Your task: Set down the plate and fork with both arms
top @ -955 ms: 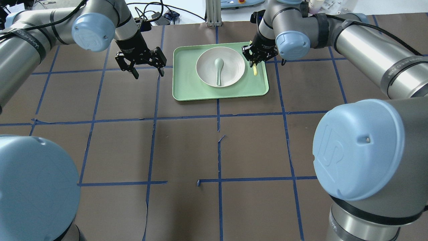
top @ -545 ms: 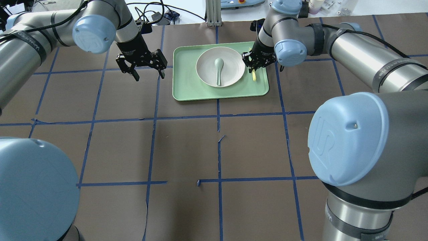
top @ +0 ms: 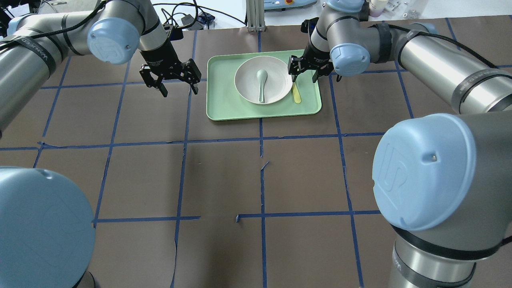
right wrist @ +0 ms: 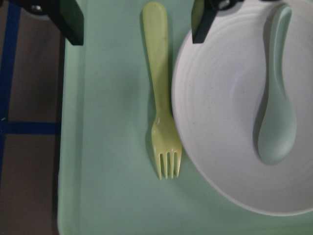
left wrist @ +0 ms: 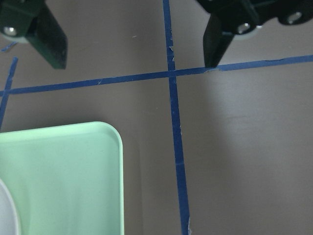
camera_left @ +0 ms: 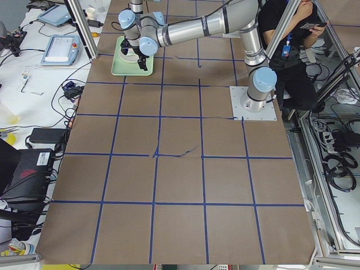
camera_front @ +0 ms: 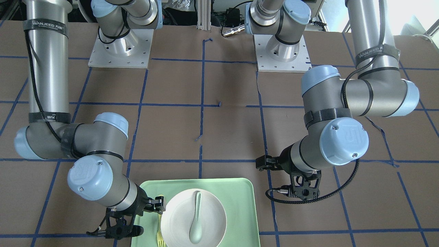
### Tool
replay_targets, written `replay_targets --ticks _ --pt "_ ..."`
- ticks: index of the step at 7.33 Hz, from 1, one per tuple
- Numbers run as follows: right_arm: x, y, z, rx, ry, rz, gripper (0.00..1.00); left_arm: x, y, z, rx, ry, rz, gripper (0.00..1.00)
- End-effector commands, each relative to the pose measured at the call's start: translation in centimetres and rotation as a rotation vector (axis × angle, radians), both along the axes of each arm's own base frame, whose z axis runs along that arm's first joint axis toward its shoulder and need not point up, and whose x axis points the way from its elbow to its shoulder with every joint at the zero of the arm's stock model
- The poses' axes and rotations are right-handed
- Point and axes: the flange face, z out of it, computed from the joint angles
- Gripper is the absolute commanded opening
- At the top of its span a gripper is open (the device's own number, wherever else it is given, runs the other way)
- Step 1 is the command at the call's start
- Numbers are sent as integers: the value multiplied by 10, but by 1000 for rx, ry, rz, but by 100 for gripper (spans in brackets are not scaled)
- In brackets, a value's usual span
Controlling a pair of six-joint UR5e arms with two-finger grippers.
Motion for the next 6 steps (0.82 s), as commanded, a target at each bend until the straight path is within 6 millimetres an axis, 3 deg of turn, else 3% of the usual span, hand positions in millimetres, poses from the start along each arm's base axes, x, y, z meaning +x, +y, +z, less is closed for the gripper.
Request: replay_targets --ticks 1,2,4,5,6 --pt "-14 29 58 63 135 4 100 -3 14 28 8 -6 3 100" --pt "-16 46 90 76 147 3 100 -3 24 53 -8 -19 32 100" --pt "-22 102 166 156 202 8 100 5 39 88 -44 -26 90 100" --pt "-18 124 192 165 207 9 100 1 45 94 -48 -28 84 100" --pt "-5 143 196 218 217 33 100 5 54 100 -49 -91 72 100"
